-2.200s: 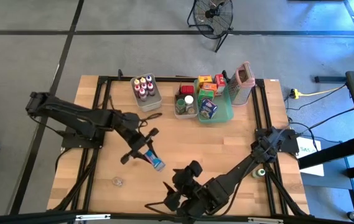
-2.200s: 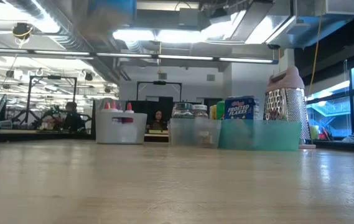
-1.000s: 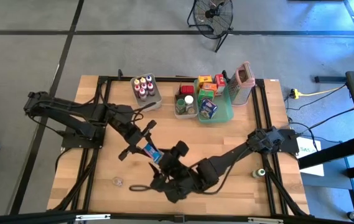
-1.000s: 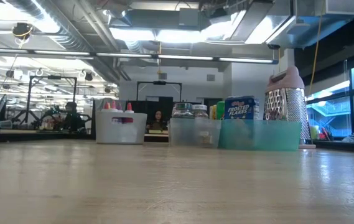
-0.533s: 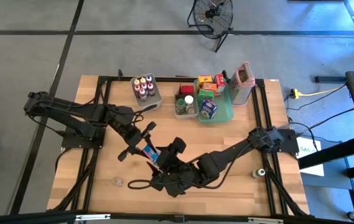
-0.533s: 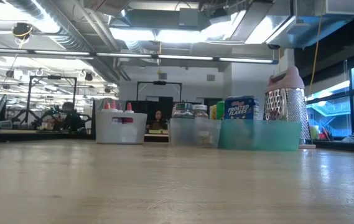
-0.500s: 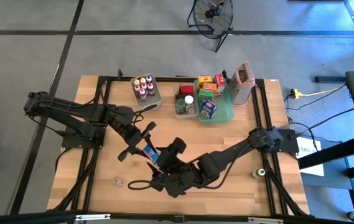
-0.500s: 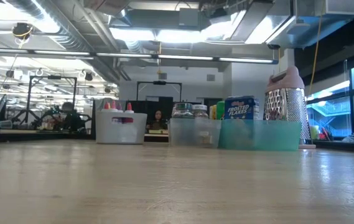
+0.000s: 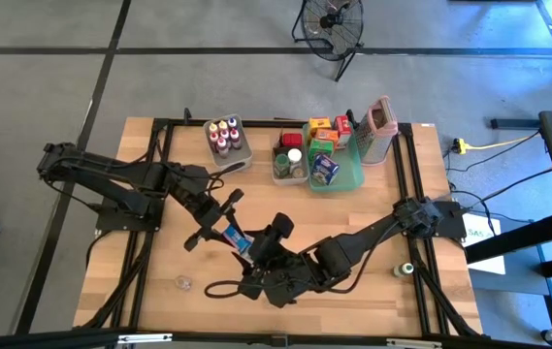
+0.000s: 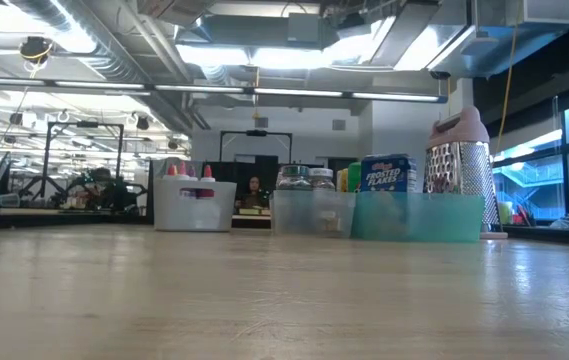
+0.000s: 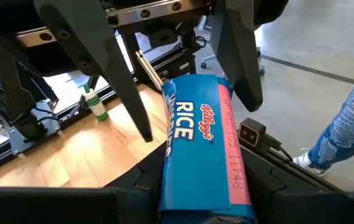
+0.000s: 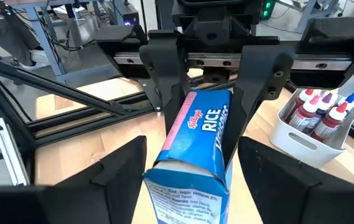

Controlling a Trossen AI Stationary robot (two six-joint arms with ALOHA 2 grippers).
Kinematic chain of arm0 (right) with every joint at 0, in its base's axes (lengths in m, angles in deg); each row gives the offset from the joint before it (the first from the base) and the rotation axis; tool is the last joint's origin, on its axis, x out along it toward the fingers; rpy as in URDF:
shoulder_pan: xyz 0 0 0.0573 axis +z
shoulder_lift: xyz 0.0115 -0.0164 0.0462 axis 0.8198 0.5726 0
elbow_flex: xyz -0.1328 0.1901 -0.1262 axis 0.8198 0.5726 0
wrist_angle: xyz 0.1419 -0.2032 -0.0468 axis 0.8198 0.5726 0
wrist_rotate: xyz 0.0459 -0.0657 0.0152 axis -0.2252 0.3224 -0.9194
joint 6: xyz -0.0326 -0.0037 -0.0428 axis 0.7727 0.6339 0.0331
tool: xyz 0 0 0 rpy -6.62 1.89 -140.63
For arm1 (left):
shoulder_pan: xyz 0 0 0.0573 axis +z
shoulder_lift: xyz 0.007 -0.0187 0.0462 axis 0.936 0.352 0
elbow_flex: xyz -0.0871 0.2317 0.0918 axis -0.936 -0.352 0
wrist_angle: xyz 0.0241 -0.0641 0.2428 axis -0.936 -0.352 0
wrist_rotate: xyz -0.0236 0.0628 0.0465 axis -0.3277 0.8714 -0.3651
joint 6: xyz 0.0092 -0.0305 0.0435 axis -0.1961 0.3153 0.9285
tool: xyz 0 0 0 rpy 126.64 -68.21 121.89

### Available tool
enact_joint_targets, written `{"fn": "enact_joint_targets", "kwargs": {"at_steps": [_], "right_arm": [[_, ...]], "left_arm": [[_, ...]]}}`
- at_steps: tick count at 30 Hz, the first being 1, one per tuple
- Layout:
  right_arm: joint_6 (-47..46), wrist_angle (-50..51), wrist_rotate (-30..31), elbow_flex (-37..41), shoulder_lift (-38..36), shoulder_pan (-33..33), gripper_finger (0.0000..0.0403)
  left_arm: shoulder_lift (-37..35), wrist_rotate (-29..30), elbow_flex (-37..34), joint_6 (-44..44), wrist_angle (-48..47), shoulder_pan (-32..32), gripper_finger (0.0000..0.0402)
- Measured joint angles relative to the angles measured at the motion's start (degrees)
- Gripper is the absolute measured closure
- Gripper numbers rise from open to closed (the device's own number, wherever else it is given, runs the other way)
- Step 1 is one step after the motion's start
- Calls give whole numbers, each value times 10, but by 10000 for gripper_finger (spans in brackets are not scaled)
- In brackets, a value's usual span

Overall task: Pick & Place Kitchen Items
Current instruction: Put the light blue cereal box into the green bin

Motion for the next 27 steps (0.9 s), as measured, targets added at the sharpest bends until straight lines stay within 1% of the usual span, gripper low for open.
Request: {"fn": "enact_joint_targets", "kwargs": {"at_steps": [5,11,18,22,27], "right_arm": [[-1,1,-1,0,0,-4,160],[-14,18,-25,0,0,-11,160],[-17,26,-30,2,0,-12,160],[-32,42,-56,2,0,-17,160],[-32,47,-63,3,1,-19,160]], "left_arm": [[0,6,0,0,0,0,274],[0,8,0,0,-3,0,274],[0,11,0,-2,-3,0,274],[0,12,-1,-2,-3,0,274],[0,11,-1,-2,0,0,274]]}}
